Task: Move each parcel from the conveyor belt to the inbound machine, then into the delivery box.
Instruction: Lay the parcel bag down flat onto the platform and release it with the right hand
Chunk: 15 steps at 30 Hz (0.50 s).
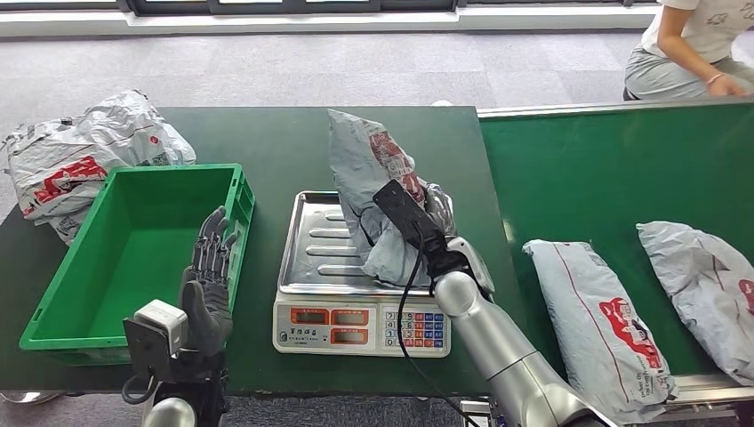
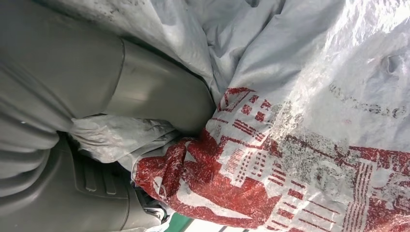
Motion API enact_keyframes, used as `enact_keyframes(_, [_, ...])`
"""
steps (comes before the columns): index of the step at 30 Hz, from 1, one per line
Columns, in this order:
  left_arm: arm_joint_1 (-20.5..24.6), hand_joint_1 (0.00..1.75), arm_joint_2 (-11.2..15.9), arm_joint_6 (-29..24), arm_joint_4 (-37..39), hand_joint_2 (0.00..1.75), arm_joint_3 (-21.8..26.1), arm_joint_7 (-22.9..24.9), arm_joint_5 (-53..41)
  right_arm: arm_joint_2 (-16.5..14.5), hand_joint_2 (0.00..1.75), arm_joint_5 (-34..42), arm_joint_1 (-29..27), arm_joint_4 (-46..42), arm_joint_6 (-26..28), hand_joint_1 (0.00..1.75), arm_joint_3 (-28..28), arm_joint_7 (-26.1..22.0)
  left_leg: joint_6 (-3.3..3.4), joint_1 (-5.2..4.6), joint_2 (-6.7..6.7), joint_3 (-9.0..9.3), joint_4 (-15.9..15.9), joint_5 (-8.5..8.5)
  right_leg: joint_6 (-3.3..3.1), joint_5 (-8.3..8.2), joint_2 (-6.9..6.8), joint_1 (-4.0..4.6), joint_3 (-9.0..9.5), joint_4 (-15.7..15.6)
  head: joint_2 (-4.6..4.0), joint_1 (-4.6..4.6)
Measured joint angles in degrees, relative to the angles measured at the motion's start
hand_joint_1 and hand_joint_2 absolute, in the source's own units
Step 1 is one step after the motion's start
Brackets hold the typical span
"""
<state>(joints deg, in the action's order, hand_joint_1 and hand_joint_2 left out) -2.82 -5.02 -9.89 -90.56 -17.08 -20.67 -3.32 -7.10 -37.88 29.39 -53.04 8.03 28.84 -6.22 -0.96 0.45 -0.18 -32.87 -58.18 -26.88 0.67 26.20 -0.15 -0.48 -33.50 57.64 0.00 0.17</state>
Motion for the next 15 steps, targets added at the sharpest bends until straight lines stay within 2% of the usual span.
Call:
enact_keyframes(2, [0.2, 0.0, -0.1, 0.2, 0.3, 0.0, -0.3, -0.1, 0.0, -0.6, 1.75, 1.1, -0.1, 0.4, 0.0, 1.75, 0.5, -0.2, 0.0, 0.0, 0.0, 0.0, 0.0, 0.0, 0.0, 0.0, 0.0, 0.01, -0.01, 0.0, 0.0, 0.0])
enact_keyframes(3, [0.3, 0.0, -0.2, 0.4, 0.4, 0.0, -0.4, -0.1, 0.0, -0.9, 1.75, 1.6, -0.2, 0.6, 0.2, 1.48, 0.6, -0.3, 0.0, 0.0, 0.0, 0.0, 0.0, 0.0, 0.0, 0.0, 0.0, 0.01, -0.02, 0.0, 0.0, 0.0])
enact_keyframes(6, [0.7, 0.0, -0.2, 0.7, 0.9, 0.0, -0.5, -0.2, 0.0, -1.4, 1.75, 2.3, -0.6, 1.1, 1.0, 0.17, 1.2, -0.3, 0.0, 0.0, 0.0, -0.01, 0.0, 0.0, 0.0, 0.0, 0.0, 0.01, -0.02, 0.0, 0.0, -0.01])
enact_keyframes(7, [0.8, 0.0, -0.2, 0.7, 1.0, 0.0, -0.5, -0.3, 0.0, -1.4, 1.31, 2.4, -0.8, 1.2, 1.4, 0.0, 1.3, -0.3, 0.0, 0.0, 0.0, -0.01, 0.0, 0.0, 0.0, 0.0, 0.0, 0.01, -0.03, 0.0, 0.0, -0.01])
enact_keyframes(10, [0.9, 0.0, -0.2, 1.0, 1.3, 0.0, -0.5, -0.6, 0.1, -1.6, 0.0, 2.4, -1.8, 1.0, 3.1, 0.0, 1.4, -0.1, 0.0, 0.0, 0.0, -0.01, 0.0, 0.0, 0.0, 0.0, 0.0, 0.0, -0.03, 0.0, 0.0, -0.01])
enact_keyframes(14, [0.9, 0.0, -0.2, 1.0, 1.4, 0.0, -0.5, -1.2, 0.2, -1.6, 1.75, 2.9, -4.9, -2.9, 5.2, 0.0, 1.4, -0.7, 0.0, 0.0, 0.01, -0.01, 0.0, 0.0, 0.0, 0.0, 0.01, -0.01, -0.04, 0.0, 0.0, -0.01])
enact_keyframes(15, [0.9, 0.0, -0.2, 0.9, 1.4, 0.0, -0.5, -1.3, 0.2, -1.5, 1.75, 3.0, -5.8, -4.4, 5.7, 0.0, 1.4, -0.8, 0.0, 0.0, 0.02, -0.02, 0.0, -0.01, 0.0, 0.0, 0.02, -0.01, -0.05, 0.0, 0.0, -0.01])
